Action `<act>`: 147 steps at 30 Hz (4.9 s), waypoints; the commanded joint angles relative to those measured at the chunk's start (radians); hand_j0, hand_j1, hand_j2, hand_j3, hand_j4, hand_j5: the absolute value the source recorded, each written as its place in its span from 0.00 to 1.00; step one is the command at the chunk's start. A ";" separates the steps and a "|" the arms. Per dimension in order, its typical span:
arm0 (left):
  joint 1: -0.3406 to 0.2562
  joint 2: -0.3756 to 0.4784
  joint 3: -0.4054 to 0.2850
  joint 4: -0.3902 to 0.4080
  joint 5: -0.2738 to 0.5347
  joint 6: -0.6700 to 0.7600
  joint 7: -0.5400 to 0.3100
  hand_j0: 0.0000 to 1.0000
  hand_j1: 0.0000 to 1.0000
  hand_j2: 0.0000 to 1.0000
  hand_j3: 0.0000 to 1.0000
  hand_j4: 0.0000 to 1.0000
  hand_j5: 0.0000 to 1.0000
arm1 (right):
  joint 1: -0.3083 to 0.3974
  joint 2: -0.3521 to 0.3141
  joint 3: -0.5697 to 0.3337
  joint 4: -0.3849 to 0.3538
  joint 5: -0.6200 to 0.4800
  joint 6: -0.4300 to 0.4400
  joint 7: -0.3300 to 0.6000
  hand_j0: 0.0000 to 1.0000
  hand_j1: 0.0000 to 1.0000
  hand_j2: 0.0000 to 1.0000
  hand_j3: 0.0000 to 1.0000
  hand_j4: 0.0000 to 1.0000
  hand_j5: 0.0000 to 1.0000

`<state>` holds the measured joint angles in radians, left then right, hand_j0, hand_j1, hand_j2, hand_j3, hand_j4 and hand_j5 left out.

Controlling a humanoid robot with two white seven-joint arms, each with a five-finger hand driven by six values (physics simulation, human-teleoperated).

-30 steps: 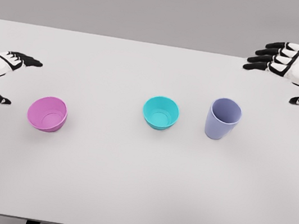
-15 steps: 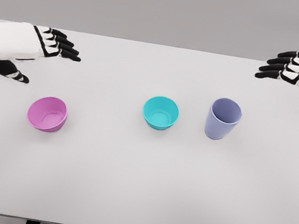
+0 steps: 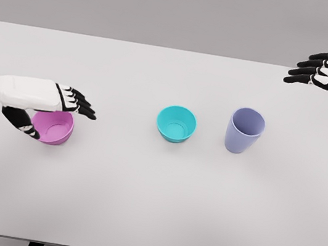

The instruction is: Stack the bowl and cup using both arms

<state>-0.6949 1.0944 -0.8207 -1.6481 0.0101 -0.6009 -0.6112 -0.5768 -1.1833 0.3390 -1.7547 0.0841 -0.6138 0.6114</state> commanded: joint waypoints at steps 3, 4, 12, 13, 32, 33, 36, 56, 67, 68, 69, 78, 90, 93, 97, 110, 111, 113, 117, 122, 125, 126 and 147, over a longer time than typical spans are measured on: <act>0.002 0.027 -0.008 -0.001 0.059 0.082 0.000 1.00 1.00 1.00 1.00 1.00 1.00 | 0.000 0.004 0.000 0.000 -0.004 0.003 -0.001 1.00 1.00 1.00 1.00 1.00 1.00; 0.002 0.028 -0.006 -0.001 0.062 0.116 0.000 1.00 1.00 1.00 1.00 1.00 1.00 | -0.002 0.008 -0.001 0.000 -0.004 0.003 -0.001 1.00 1.00 1.00 1.00 1.00 1.00; 0.005 0.030 -0.031 -0.001 0.074 0.201 0.000 1.00 1.00 1.00 1.00 1.00 1.00 | -0.005 0.011 -0.001 0.000 -0.003 0.003 -0.001 1.00 1.00 1.00 1.00 1.00 1.00; 0.005 0.030 -0.037 -0.001 0.073 0.202 0.000 1.00 1.00 1.00 1.00 1.00 1.00 | -0.005 0.011 0.000 0.000 -0.003 0.003 -0.001 1.00 1.00 1.00 1.00 1.00 1.00; 0.003 0.021 -0.048 0.001 -0.150 0.191 0.000 1.00 1.00 1.00 1.00 1.00 1.00 | -0.003 0.017 0.011 0.000 -0.004 0.003 -0.001 1.00 1.00 1.00 1.00 1.00 1.00; 0.002 0.019 -0.048 0.001 -0.156 0.191 0.000 1.00 1.00 1.00 1.00 1.00 1.00 | -0.003 0.017 0.011 0.000 -0.004 0.003 -0.001 1.00 1.00 1.00 1.00 1.00 1.00; -0.002 0.016 -0.046 0.001 -0.168 0.191 0.000 1.00 1.00 1.00 1.00 1.00 1.00 | -0.003 0.016 0.012 0.000 -0.004 0.003 -0.001 1.00 1.00 1.00 1.00 1.00 1.00; 0.005 -0.028 -0.049 0.042 -0.191 0.190 0.000 1.00 1.00 1.00 1.00 1.00 1.00 | -0.003 0.010 0.012 0.000 -0.004 0.003 -0.001 1.00 1.00 1.00 1.00 1.00 1.00; 0.012 -0.037 -0.051 0.050 -0.197 0.190 0.000 1.00 1.00 1.00 1.00 1.00 1.00 | -0.003 0.010 0.012 0.000 -0.004 0.003 -0.001 1.00 1.00 1.00 1.00 1.00 1.00; 0.011 -0.039 -0.051 0.053 -0.199 0.190 0.000 1.00 1.00 1.00 1.00 1.00 1.00 | -0.003 0.010 0.012 0.000 -0.004 0.003 -0.001 1.00 1.00 1.00 1.00 1.00 1.00; 0.012 -0.048 -0.051 0.064 -0.199 0.190 0.000 1.00 1.00 1.00 1.00 1.00 1.00 | -0.002 0.010 0.012 0.000 -0.004 0.003 -0.001 1.00 1.00 1.00 1.00 1.00 1.00; 0.018 -0.057 -0.058 0.073 -0.211 0.190 0.000 1.00 1.00 1.00 1.00 1.00 1.00 | -0.002 0.010 0.012 0.000 -0.004 0.003 -0.001 1.00 1.00 1.00 1.00 1.00 1.00; 0.018 -0.077 -0.061 0.096 -0.220 0.190 0.000 1.00 1.00 1.00 1.00 1.00 1.00 | -0.002 0.008 0.012 -0.002 -0.004 0.003 -0.001 1.00 1.00 1.00 1.00 1.00 1.00; 0.018 -0.077 -0.061 0.096 -0.225 0.190 0.000 1.00 1.00 1.00 1.00 1.00 1.00 | -0.002 0.008 0.012 -0.002 -0.004 0.003 -0.001 1.00 1.00 1.00 1.00 1.00 1.00; 0.020 -0.077 -0.061 0.096 -0.239 0.191 0.000 0.82 0.82 0.82 0.82 0.82 0.82 | -0.002 0.007 0.012 -0.002 -0.004 0.003 -0.001 1.00 1.00 1.00 1.00 1.00 1.00; 0.008 -0.070 -0.049 0.054 -0.228 0.190 0.000 0.71 0.71 0.71 0.71 0.71 0.71 | -0.005 0.004 0.012 0.000 -0.004 0.003 -0.001 1.00 1.00 1.00 1.00 1.00 1.00; 0.006 -0.068 -0.048 0.042 -0.226 0.190 0.000 0.71 0.71 0.71 0.71 0.71 0.71 | -0.005 0.004 0.012 -0.002 -0.004 0.003 -0.001 1.00 1.00 1.00 1.00 1.00 1.00; 0.003 -0.065 -0.044 0.025 -0.226 0.191 0.000 0.70 0.70 0.70 0.70 0.70 0.70 | -0.005 0.004 0.012 -0.002 -0.004 0.003 -0.001 1.00 1.00 1.00 1.00 1.00 1.00; 0.002 -0.064 -0.029 -0.007 -0.229 0.188 0.000 0.69 0.69 0.69 0.69 0.69 0.69 | -0.005 0.002 0.012 0.000 -0.004 0.003 -0.001 1.00 1.00 1.00 1.00 1.00 1.00; -0.012 -0.067 -0.003 -0.027 -0.226 0.188 0.000 0.69 0.69 0.69 0.69 0.69 0.69 | -0.005 0.002 0.012 -0.002 -0.004 0.003 -0.001 1.00 1.00 1.00 1.00 1.00 1.00; -0.028 -0.076 -0.003 -0.029 -0.226 0.188 0.000 0.69 0.69 0.69 0.69 0.69 0.69 | -0.005 0.002 0.012 0.000 -0.004 0.003 -0.001 1.00 1.00 1.00 1.00 1.00 1.00; -0.029 -0.077 -0.003 -0.029 -0.226 0.188 0.000 0.69 0.69 0.69 0.69 0.69 0.69 | -0.005 0.002 0.012 -0.002 -0.004 0.003 -0.001 1.00 1.00 1.00 1.00 1.00 1.00; -0.097 -0.258 -0.009 -0.030 -0.277 0.201 0.000 0.69 0.69 0.69 0.69 0.69 0.69 | -0.006 -0.013 0.012 0.000 -0.004 0.003 -0.001 1.00 1.00 1.00 1.00 1.00 1.00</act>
<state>-0.7930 0.8549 -0.8298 -1.6784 -0.2582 -0.4029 -0.6116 -0.5829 -1.1952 0.3516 -1.7559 0.0847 -0.6138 0.6114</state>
